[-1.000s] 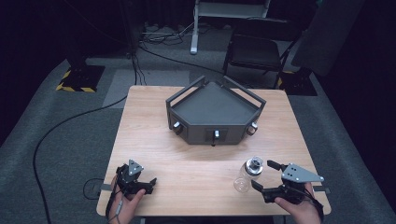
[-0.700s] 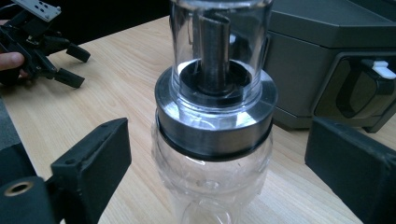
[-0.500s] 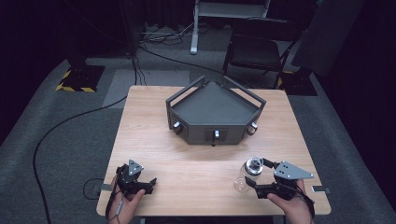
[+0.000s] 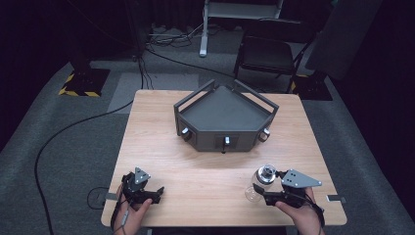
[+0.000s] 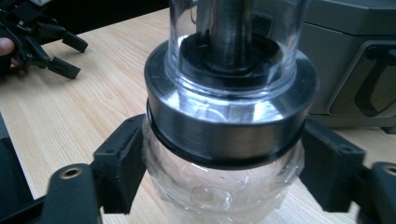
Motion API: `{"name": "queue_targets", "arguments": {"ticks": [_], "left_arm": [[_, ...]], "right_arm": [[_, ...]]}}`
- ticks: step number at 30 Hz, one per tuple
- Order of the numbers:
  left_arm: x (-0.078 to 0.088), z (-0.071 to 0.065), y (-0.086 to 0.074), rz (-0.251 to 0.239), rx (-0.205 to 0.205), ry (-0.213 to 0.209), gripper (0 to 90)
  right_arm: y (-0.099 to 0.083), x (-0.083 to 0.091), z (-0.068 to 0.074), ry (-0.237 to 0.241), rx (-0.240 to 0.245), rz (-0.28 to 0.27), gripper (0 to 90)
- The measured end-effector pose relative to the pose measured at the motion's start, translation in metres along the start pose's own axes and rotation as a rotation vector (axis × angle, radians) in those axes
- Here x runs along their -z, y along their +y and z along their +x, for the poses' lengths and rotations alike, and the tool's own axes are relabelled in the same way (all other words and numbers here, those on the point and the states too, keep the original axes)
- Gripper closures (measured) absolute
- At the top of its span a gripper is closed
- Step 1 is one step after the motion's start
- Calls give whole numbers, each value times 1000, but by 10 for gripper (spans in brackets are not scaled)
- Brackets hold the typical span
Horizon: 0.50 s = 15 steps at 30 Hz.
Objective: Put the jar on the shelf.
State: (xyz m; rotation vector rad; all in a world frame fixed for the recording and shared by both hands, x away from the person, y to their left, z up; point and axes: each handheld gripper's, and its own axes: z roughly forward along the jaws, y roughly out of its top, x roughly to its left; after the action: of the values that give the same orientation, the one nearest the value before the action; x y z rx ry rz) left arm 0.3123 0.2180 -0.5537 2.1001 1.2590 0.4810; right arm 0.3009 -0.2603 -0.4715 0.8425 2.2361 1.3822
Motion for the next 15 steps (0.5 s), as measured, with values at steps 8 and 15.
{"name": "queue_targets", "arguments": {"ticks": [8,15], "left_arm": [[0,0,0,2,0,-1,3],[0,0,0,0,0,0,3]], "right_arm": [[5,0,1,-2,12,24,286],[15,3,-1,-15,25,16,288]]}}
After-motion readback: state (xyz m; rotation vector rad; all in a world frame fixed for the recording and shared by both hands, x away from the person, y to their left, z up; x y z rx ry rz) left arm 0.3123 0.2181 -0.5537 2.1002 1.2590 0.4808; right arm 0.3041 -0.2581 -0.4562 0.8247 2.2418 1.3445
